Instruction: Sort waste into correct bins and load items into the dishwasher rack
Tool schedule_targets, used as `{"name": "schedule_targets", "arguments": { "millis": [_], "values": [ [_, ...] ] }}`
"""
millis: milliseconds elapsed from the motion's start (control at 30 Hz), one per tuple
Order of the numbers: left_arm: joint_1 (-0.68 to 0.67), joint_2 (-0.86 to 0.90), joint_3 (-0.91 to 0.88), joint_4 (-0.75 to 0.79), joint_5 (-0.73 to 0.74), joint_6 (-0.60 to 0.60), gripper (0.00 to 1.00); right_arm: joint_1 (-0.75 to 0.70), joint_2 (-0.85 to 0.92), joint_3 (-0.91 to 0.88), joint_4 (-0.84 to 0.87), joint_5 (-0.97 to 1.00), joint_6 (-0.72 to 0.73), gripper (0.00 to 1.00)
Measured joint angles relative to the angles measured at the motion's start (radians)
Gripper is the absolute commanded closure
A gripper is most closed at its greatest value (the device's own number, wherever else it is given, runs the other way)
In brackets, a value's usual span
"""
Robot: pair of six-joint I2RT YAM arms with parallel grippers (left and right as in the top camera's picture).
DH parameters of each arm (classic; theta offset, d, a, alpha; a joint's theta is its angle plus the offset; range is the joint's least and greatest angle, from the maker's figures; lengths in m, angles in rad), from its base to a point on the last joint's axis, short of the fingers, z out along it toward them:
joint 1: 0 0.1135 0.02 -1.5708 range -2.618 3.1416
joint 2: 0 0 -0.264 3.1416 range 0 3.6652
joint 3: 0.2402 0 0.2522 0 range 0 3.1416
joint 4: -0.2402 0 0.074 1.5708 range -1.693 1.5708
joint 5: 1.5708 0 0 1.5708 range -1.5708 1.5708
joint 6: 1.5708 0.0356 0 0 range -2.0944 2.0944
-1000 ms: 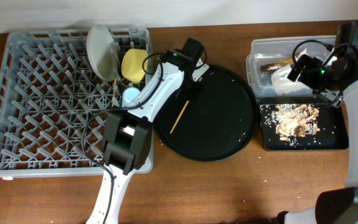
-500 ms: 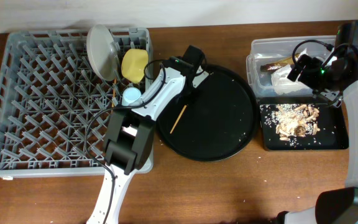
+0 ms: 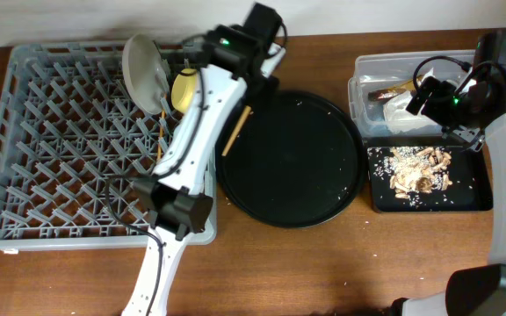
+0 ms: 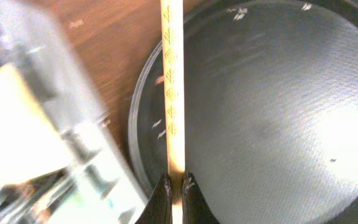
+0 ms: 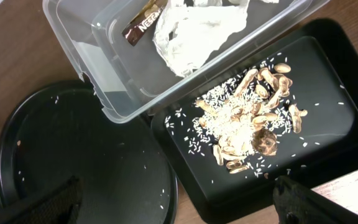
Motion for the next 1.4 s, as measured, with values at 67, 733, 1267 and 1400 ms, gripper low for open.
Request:
{"name": "schedule_targets", "arguments": {
  "millis": [67, 733, 1267, 1400],
  "values": [
    [0.042, -0.003, 0.092, -0.064, -0.042, -0.030, 1.00, 0.000, 0.000, 0.000, 0.000, 0.000, 0.000, 0.01],
    [0.391, -0.038, -0.213, -0.016, -0.079, -0.061, 0.63, 0.000, 0.000, 0.000, 0.000, 0.000, 0.000, 0.01],
    [0.135, -0.877, -0.788, 0.020, -0.158, -0.223, 0.55, 0.000, 0.000, 0.000, 0.000, -0.001, 0.000, 0.02],
    [-0.028, -1.172, -1.286, 0.291, -0.282, -0.456, 0.01, 0.000, 0.000, 0.000, -0.003, 0.000, 0.001, 0.02]
  ]
}}
